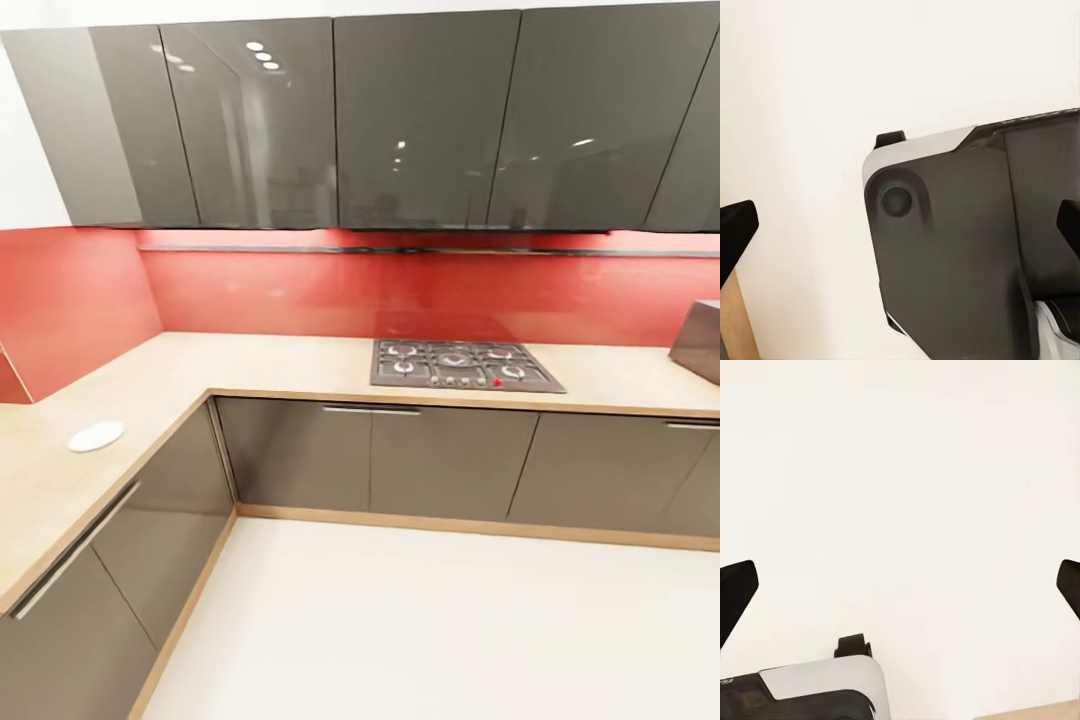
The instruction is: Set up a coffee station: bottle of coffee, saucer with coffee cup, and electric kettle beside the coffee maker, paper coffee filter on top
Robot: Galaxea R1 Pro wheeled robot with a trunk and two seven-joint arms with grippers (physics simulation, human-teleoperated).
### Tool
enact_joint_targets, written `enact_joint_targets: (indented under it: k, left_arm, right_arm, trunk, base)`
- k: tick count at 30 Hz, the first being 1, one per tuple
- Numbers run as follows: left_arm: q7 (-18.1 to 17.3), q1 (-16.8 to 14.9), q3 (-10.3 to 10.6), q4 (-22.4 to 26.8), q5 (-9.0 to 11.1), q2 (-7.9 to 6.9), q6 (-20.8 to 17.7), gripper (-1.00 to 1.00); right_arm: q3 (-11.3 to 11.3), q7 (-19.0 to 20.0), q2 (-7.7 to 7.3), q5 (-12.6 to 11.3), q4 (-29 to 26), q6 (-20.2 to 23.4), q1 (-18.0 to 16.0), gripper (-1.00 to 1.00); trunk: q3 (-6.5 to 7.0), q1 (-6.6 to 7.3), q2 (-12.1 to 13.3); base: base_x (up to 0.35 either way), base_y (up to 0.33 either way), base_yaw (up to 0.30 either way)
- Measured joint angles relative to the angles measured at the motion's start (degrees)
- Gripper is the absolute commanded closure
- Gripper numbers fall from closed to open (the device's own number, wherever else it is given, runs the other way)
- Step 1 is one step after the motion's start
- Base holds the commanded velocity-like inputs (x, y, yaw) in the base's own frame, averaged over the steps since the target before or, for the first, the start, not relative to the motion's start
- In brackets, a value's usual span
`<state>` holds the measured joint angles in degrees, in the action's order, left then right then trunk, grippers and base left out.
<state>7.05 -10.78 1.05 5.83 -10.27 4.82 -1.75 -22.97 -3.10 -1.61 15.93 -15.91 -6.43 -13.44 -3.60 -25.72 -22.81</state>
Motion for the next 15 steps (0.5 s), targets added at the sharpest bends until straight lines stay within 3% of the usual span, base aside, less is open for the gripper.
enact_joint_targets:
  k: [15]
  left_arm:
    - [0.0,0.0,0.0,0.1,0.0,0.00,0.0,-1.00]
  right_arm:
    - [0.1,0.0,0.01,0.0,0.0,0.0,0.0,-1.00]
  trunk:
    - [0.00,0.00,0.0]
  base:
    - [0.326,-0.086,0.000]
